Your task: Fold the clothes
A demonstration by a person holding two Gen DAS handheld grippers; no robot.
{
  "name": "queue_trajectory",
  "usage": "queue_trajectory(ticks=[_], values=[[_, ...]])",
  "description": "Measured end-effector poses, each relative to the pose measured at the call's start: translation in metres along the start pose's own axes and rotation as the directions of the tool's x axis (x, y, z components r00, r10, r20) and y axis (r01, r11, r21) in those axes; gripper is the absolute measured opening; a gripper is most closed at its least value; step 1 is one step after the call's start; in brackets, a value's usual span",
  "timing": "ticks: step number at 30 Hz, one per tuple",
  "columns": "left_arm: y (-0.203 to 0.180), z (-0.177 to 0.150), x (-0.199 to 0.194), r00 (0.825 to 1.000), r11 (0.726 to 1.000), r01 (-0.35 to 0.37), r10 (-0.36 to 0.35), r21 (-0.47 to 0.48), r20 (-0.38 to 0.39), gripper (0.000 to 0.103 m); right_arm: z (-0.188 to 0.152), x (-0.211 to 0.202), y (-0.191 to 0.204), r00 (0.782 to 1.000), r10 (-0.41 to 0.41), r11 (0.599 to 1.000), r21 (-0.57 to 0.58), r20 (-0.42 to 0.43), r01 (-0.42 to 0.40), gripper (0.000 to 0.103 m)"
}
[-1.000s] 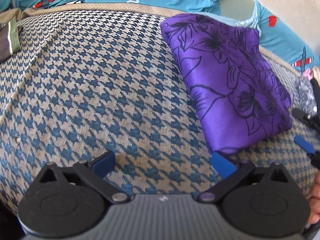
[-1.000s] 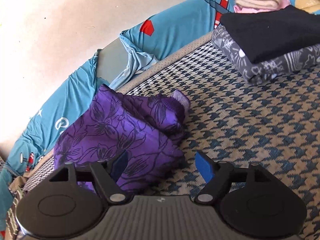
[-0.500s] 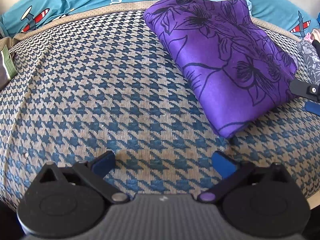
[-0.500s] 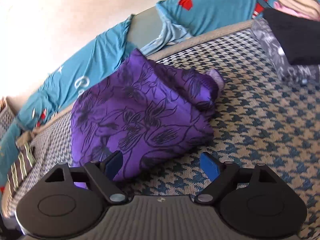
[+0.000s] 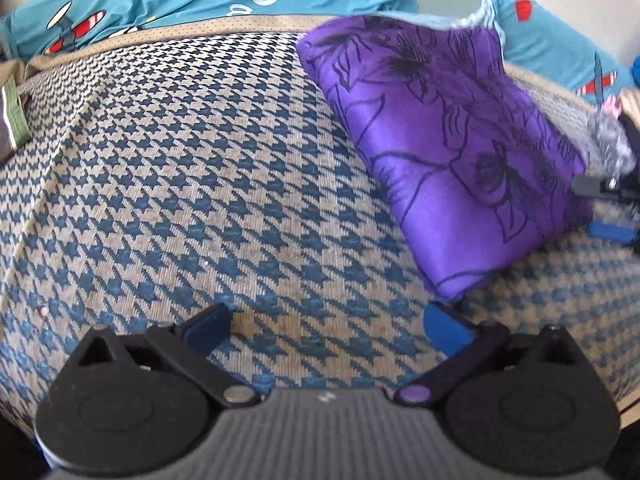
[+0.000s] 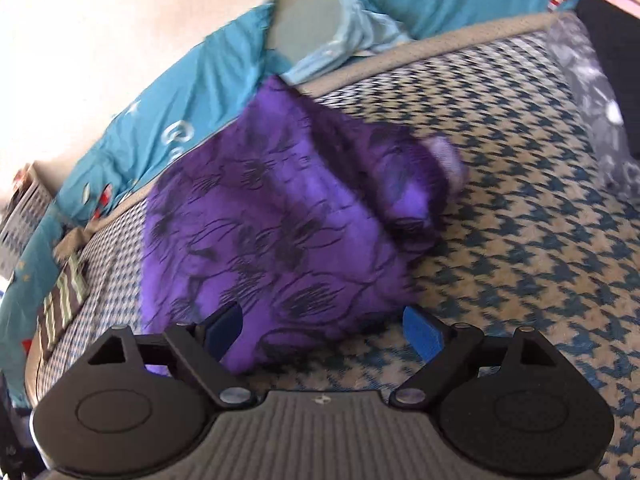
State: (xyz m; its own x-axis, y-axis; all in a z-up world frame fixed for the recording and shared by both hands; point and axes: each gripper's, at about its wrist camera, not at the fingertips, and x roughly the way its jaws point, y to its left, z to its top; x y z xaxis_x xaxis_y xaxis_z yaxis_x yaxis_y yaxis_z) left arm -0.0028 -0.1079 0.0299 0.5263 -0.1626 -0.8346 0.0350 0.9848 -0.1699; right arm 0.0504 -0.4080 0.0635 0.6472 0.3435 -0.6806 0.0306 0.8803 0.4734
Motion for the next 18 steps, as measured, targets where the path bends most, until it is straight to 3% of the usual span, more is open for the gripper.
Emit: queue_trajectory(ticks=[5,11,18], values=[[0.016,0.02,-0.003,0.993,0.989,0.119,-0.117,-0.082,0.027,0.103,0.011,0.002,-0.028,0.999,0.015,0.993,0.118,0.038,-0.019,0.087],[0.006,0.05,0.011,0.987,0.988,0.149,-0.147,-0.035,0.06,0.103,0.022,0.005,-0.052,0.997,0.014,0.977,0.211,0.081,-0.031,0.088],[0.001,0.064,0.031,0.981,0.981,0.186,-0.182,-0.058,0.06,0.103,0.026,0.012,-0.057,0.995,0.032,0.979,0.198,0.091,-0.049,0.088]])
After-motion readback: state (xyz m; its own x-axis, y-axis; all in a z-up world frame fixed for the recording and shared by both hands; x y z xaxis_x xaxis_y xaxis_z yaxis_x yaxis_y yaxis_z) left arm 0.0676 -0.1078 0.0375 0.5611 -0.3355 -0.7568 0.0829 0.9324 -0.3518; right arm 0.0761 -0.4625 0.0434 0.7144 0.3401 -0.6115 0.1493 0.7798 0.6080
